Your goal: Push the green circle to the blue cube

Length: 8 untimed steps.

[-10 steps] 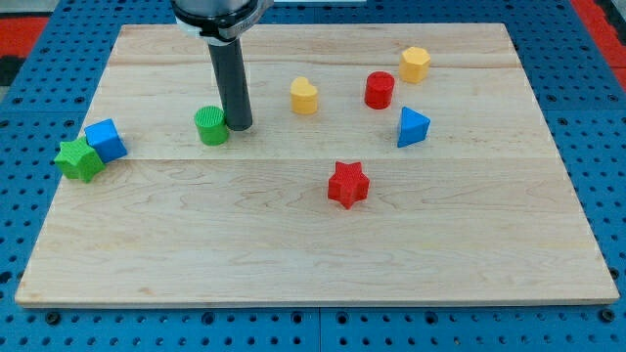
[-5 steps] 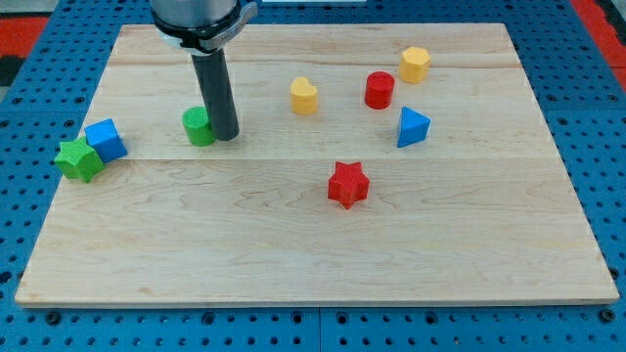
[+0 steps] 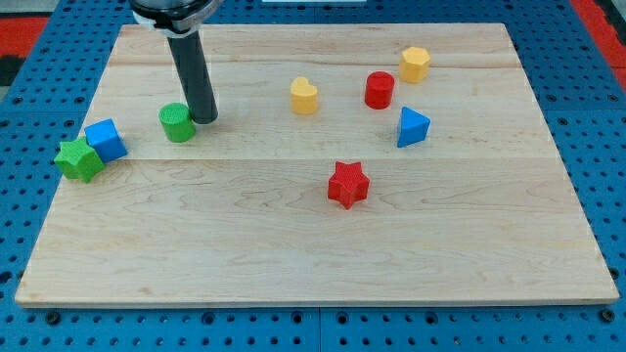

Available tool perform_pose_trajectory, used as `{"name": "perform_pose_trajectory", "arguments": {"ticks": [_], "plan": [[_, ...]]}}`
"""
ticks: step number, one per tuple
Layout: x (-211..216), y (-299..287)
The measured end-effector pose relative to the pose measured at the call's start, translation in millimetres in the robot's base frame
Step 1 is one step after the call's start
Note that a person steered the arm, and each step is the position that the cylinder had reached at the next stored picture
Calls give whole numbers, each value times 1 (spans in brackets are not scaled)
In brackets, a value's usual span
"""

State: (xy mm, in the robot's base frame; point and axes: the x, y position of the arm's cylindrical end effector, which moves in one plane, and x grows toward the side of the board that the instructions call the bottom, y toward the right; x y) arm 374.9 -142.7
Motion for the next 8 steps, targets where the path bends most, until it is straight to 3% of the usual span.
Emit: {"name": "perform_pose_trajectory", "arguments": {"ticks": [5,8], "plan": [[11,-11],[11,-49]]}}
